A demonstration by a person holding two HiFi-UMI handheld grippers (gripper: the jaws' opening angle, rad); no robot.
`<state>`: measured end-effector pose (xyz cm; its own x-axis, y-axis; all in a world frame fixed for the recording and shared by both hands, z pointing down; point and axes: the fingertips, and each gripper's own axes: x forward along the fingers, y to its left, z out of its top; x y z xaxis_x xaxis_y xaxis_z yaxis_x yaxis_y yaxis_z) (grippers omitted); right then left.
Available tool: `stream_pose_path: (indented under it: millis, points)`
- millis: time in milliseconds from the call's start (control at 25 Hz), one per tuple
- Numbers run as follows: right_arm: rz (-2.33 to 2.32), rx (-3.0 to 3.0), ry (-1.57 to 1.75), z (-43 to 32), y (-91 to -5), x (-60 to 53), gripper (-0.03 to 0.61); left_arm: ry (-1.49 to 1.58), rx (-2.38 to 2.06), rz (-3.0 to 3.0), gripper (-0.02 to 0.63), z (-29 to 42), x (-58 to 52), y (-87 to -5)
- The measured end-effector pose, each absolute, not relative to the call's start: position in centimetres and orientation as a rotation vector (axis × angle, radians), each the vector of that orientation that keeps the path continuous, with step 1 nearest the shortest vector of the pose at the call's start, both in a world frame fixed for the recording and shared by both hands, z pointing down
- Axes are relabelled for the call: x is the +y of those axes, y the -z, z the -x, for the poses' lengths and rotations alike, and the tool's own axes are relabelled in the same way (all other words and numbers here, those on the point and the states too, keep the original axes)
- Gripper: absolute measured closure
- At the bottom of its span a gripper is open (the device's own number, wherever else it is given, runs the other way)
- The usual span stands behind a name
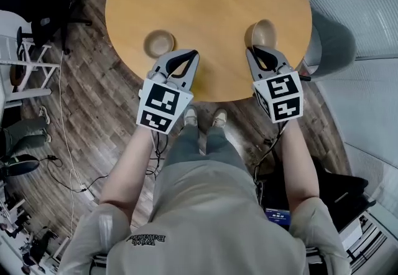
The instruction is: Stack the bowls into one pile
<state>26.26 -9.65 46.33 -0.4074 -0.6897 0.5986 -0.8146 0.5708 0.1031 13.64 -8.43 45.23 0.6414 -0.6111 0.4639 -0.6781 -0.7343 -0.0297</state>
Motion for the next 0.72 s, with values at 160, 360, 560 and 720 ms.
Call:
stream_pose_path:
  millis: [160, 360, 560, 720]
  points:
    - [-1.243, -2.284, -0.286, -26.3, -42.5, -9.1, 0.543, -0.650, -1.079, -2.759, 0.595, -14.1, -8.2, -42.5]
    - [-1.281, -2.377, -0.241, -26.3, -37.7, -8.1, 0.543, -0.590, -1.084, -2.814, 0.595, -14.9, -7.6, -39.3]
    - [-1.306, -2.433, -0.206, -26.8, -34.4, -6.6, 0.543, -0.536, -1.090, -2.879, 0.595, -15.8, -6.8, -36.0]
    - [-1.318, -2.470, -0.183, -26.7, -32.4, -4.8, 0.543, -0.513, -1.098, -2.924, 0.595, -16.0, -5.9, -33.7]
